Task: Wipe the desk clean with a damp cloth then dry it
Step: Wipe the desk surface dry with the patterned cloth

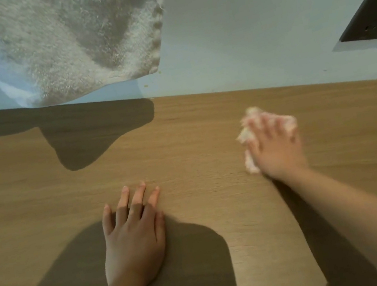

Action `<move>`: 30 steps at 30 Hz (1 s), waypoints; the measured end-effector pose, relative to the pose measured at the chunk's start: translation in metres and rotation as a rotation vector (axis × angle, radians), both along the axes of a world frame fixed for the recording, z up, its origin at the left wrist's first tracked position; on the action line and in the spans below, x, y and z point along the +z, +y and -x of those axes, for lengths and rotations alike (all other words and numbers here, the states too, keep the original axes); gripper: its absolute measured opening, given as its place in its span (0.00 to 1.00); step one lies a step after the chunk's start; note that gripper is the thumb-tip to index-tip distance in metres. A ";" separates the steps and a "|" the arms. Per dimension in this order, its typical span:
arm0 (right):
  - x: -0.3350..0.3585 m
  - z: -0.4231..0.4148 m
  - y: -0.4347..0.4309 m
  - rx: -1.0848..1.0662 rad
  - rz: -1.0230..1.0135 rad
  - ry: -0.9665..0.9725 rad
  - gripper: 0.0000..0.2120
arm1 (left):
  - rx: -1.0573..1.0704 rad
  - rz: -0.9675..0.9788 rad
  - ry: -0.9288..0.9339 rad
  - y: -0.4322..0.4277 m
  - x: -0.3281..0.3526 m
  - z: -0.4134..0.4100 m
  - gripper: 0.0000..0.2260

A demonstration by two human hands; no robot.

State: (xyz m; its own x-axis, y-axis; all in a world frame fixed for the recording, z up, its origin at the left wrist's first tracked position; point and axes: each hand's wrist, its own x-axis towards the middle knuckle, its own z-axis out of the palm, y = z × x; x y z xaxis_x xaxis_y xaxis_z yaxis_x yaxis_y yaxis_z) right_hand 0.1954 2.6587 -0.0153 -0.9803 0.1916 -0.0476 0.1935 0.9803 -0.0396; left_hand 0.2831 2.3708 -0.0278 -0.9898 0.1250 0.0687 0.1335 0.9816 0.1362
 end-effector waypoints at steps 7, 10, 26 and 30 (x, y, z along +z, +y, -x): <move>0.001 0.006 -0.110 0.531 0.353 0.016 0.24 | 0.028 -0.024 -0.034 0.001 0.001 0.001 0.22; -0.002 0.002 -0.141 0.654 0.174 -0.045 0.25 | 0.038 -0.032 -0.042 0.003 0.002 0.001 0.23; 0.006 0.089 -0.249 0.627 0.199 -0.132 0.25 | 0.036 -0.028 -0.009 0.003 0.001 0.001 0.22; 0.002 0.123 -0.197 0.484 0.159 -0.079 0.26 | 0.038 -0.043 -0.008 0.003 0.001 0.001 0.22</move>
